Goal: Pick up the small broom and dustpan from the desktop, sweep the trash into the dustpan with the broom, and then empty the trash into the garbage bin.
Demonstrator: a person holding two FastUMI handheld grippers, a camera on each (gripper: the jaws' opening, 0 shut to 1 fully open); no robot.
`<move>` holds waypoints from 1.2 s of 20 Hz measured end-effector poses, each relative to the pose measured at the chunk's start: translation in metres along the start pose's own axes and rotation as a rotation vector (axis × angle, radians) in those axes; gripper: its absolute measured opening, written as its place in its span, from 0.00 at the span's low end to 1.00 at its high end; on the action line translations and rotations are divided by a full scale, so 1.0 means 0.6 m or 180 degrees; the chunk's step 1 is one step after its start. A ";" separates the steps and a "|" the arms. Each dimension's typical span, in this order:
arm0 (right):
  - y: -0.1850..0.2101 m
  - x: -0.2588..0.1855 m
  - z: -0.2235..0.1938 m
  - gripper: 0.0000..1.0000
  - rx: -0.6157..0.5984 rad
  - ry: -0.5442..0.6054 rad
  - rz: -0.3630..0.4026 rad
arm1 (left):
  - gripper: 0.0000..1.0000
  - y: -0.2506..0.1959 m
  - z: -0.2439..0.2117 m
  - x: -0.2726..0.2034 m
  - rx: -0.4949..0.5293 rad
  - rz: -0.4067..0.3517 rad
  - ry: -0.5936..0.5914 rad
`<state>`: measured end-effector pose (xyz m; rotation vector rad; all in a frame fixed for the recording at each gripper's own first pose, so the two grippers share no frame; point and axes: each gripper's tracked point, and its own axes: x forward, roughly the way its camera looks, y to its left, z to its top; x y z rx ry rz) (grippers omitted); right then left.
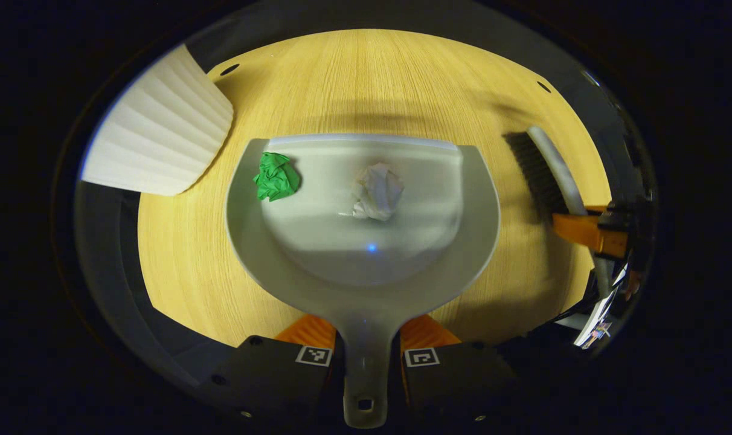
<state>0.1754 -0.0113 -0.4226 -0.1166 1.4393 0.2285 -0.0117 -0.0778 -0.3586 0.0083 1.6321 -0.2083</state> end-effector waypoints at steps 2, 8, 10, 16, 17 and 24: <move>0.007 0.011 -0.017 0.22 0.0105 -0.0011 -0.0052 | 0.29 -0.010 0.011 -0.012 -0.0020 -0.0020 -0.0152; 0.030 0.010 -0.052 0.22 0.0105 0.0035 -0.0070 | 0.29 -0.016 0.031 -0.068 -0.0067 -0.0080 -0.0598; 0.034 0.009 -0.061 0.22 0.0061 0.0046 -0.0059 | 0.29 -0.017 0.031 -0.077 -0.0046 -0.0098 -0.0723; 0.030 0.008 -0.068 0.22 -0.0021 0.0023 -0.0008 | 0.29 -0.002 0.065 -0.144 -0.0249 -0.0006 -0.1134; 0.030 0.009 -0.064 0.22 -0.0020 0.0023 0.0011 | 0.29 0.020 0.073 -0.166 -0.0306 0.0041 -0.1211; 0.030 0.014 -0.046 0.22 -0.0060 0.0022 -0.0006 | 0.29 0.224 0.117 -0.255 -0.0618 0.0361 -0.1439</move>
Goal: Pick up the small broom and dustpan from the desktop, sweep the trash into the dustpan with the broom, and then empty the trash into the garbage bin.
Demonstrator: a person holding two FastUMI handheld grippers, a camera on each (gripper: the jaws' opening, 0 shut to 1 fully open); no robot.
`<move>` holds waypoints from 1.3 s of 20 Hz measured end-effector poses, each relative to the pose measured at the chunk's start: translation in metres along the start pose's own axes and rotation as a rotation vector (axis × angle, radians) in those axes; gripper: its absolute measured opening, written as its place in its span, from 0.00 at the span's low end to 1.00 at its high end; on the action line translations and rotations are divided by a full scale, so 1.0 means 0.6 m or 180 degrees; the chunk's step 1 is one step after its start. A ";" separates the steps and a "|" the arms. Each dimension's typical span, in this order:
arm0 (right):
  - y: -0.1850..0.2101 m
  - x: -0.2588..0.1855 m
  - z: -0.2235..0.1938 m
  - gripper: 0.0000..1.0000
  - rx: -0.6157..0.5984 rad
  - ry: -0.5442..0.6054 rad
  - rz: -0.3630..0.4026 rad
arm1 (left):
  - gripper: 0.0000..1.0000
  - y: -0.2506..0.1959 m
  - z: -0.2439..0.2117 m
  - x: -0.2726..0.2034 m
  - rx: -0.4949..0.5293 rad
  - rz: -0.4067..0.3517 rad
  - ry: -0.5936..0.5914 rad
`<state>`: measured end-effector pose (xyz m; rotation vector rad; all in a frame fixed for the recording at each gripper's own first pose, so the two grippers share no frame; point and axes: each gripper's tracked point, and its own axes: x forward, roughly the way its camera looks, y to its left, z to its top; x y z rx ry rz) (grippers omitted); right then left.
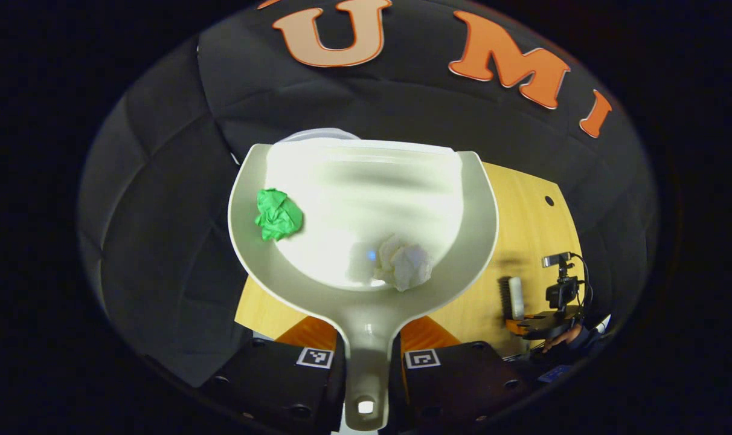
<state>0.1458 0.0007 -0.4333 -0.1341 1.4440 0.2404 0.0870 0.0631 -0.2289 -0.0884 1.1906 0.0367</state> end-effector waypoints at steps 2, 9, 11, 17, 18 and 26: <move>-0.001 0.002 0.003 0.22 0.0025 0.0003 -0.0003 | 0.29 0.054 0.034 0.019 0.0004 0.0049 -0.0114; 0.000 0.009 0.017 0.22 0.0164 0.0017 -0.0022 | 0.29 0.267 0.096 0.049 0.0630 0.0665 -0.0132; -0.001 0.010 0.018 0.22 0.0193 0.0036 -0.0062 | 0.29 0.300 0.107 0.060 0.0803 0.0906 -0.0057; -0.003 0.011 0.021 0.22 0.0254 0.0090 -0.0146 | 0.29 0.333 0.128 0.059 0.1387 0.1273 0.0206; -0.003 0.011 0.021 0.22 0.0255 0.0096 -0.0159 | 0.29 0.338 0.137 0.053 0.1561 0.1371 0.0233; -0.008 0.008 0.019 0.22 0.0303 0.0125 -0.0174 | 0.29 0.366 0.153 0.026 0.2916 0.2167 0.0365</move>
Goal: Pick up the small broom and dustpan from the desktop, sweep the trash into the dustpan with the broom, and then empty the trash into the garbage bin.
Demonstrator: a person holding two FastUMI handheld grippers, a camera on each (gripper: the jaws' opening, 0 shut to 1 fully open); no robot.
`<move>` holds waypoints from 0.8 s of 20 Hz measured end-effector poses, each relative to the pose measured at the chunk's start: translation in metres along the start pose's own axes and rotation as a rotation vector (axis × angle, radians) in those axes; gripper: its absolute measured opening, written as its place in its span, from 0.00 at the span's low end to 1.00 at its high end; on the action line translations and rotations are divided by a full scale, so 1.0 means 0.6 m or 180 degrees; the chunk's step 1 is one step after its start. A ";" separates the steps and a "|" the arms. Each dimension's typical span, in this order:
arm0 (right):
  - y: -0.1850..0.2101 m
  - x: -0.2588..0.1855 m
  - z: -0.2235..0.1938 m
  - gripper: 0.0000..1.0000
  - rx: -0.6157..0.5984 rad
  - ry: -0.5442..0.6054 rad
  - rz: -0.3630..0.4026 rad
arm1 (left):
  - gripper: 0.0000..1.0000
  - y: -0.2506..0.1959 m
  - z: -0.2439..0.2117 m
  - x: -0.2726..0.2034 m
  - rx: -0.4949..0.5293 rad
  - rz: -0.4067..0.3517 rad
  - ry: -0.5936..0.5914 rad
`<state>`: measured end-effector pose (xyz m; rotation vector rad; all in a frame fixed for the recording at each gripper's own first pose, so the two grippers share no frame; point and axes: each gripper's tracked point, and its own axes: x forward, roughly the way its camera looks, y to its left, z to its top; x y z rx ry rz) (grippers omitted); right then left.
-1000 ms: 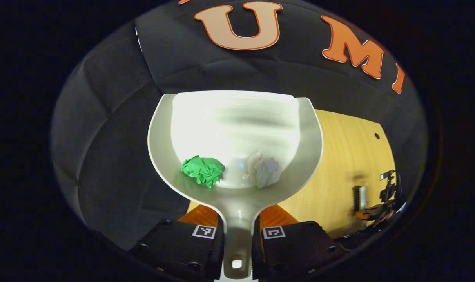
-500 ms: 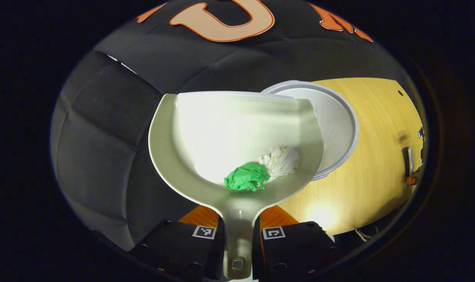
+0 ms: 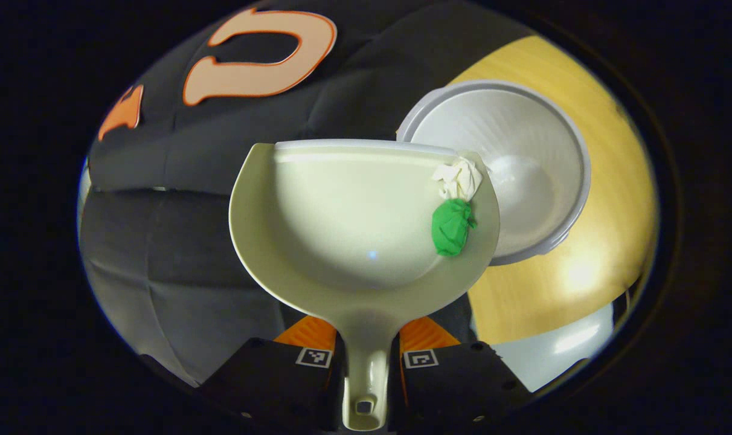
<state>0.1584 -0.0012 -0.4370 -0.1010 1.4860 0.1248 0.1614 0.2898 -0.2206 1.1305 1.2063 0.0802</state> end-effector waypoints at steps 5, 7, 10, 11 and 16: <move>0.000 0.000 0.001 0.22 -0.0001 0.0001 -0.0005 | 0.28 0.010 -0.030 -0.005 0.0989 0.0626 -0.0150; 0.001 0.000 0.000 0.22 -0.0003 -0.0005 -0.0010 | 0.28 0.006 -0.042 0.008 0.1292 0.0928 -0.0175; 0.000 -0.001 0.000 0.22 0.0002 -0.0015 -0.0007 | 0.28 -0.035 -0.070 0.060 0.0884 0.0772 -0.0137; 0.000 -0.001 0.000 0.22 -0.0004 -0.0018 -0.0009 | 0.28 -0.063 -0.085 0.075 0.0593 0.0560 -0.0138; 0.000 0.000 0.001 0.23 -0.0014 -0.0033 0.0002 | 0.28 -0.220 -0.126 0.151 -0.0861 -0.0360 -0.0092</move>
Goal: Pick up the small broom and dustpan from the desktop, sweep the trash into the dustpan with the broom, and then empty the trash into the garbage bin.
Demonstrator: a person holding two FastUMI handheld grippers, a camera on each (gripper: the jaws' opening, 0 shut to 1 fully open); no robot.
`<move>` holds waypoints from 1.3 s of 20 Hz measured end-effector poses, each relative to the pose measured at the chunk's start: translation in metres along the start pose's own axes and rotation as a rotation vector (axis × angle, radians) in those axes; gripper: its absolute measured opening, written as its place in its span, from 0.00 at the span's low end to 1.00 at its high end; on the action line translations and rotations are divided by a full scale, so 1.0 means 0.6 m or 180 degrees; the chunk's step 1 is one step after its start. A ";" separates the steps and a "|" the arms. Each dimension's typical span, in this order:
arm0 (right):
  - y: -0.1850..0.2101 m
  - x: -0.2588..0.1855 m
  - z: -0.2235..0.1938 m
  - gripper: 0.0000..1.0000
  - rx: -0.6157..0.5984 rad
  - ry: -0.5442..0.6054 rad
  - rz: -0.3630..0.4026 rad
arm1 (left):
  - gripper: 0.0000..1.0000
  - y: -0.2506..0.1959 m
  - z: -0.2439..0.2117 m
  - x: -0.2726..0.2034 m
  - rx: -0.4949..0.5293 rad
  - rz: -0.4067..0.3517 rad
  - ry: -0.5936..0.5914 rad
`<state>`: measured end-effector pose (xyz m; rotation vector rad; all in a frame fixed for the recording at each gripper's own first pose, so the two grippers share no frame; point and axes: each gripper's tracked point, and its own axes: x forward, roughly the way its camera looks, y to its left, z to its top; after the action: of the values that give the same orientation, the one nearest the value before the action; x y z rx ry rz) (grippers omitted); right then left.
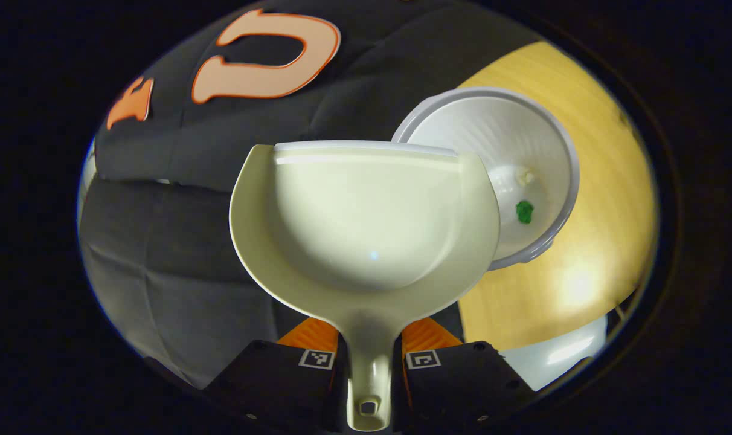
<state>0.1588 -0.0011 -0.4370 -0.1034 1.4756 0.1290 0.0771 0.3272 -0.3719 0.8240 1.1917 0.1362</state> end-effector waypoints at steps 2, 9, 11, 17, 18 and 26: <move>0.001 -0.001 0.000 0.24 0.0008 -0.0015 0.0014 | 0.28 -0.035 -0.007 -0.012 -0.0435 -0.0243 -0.0042; 0.003 -0.003 0.007 0.31 0.0074 -0.0089 0.0111 | 0.28 -0.204 0.097 -0.024 -0.1648 -0.1666 -0.0432; 0.001 -0.004 0.009 0.33 0.0095 -0.0120 0.0118 | 0.28 -0.255 0.132 -0.032 -0.1741 -0.1968 -0.0485; -0.002 -0.012 0.015 0.51 0.0183 -0.0224 0.0176 | 0.29 -0.364 0.170 -0.103 -0.1461 -0.2288 -0.0715; -0.001 -0.014 0.013 0.48 0.0191 -0.0228 0.0190 | 0.29 -0.383 0.176 -0.109 -0.1450 -0.2323 -0.0732; 0.001 -0.018 -0.007 0.58 0.0307 -0.0180 0.0312 | 0.30 -0.620 0.149 -0.055 -0.1297 -0.2596 -0.0233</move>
<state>0.1536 -0.0014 -0.4263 0.0503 1.4282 0.1387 0.0228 0.0028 -0.5703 -0.0457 1.2892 -0.3112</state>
